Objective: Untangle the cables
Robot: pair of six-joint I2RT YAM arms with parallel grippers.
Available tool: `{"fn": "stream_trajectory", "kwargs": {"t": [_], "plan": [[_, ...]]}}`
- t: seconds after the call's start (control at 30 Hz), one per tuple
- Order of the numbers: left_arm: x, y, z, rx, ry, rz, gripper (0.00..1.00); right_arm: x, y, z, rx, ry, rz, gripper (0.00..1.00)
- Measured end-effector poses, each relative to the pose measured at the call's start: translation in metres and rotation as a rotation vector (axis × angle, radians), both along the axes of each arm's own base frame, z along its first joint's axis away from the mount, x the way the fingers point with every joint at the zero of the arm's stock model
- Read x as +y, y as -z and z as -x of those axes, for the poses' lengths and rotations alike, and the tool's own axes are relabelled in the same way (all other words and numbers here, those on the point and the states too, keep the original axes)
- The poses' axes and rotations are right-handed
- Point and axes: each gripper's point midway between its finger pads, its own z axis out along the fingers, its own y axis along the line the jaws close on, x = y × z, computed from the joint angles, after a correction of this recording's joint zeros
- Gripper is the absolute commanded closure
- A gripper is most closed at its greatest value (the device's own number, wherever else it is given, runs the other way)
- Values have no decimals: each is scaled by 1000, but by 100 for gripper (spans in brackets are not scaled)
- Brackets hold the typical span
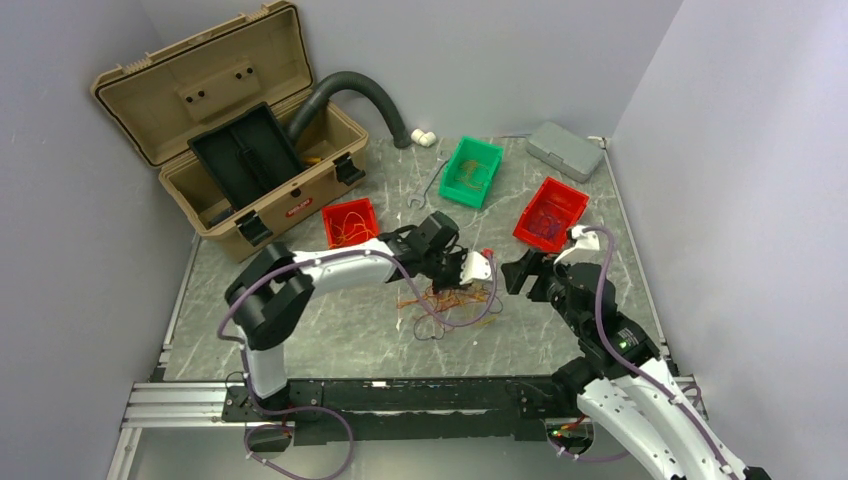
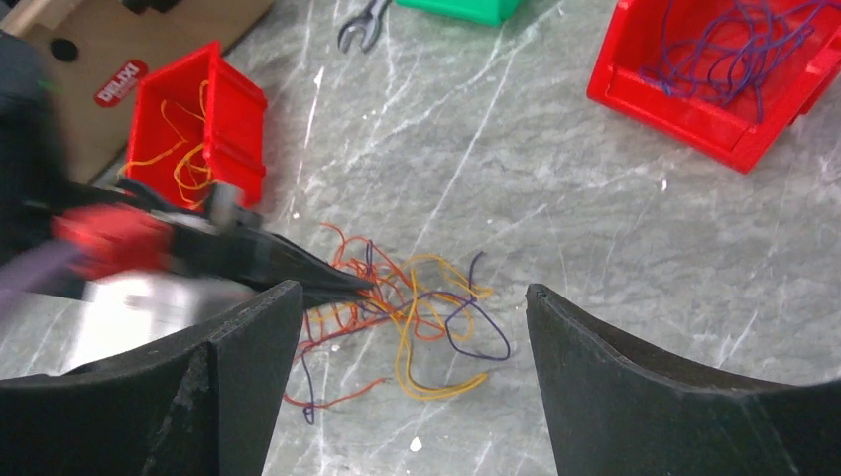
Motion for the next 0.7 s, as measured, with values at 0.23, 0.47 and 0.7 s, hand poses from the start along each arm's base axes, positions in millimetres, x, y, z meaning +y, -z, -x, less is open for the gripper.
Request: {"fn": "stream_trajectory", "kwargs": {"t": [0.23,0.47,0.7], "plan": [[2,-76,9,-8,-117,187,100,2,28,5,61,0,-10,15],[16,-110,35,26,-197,267,100,11,46,6,109,-31,-24,15],[42,-145,41,13,-283,318,100,28,60,5,133,-104,-45,15]]}}
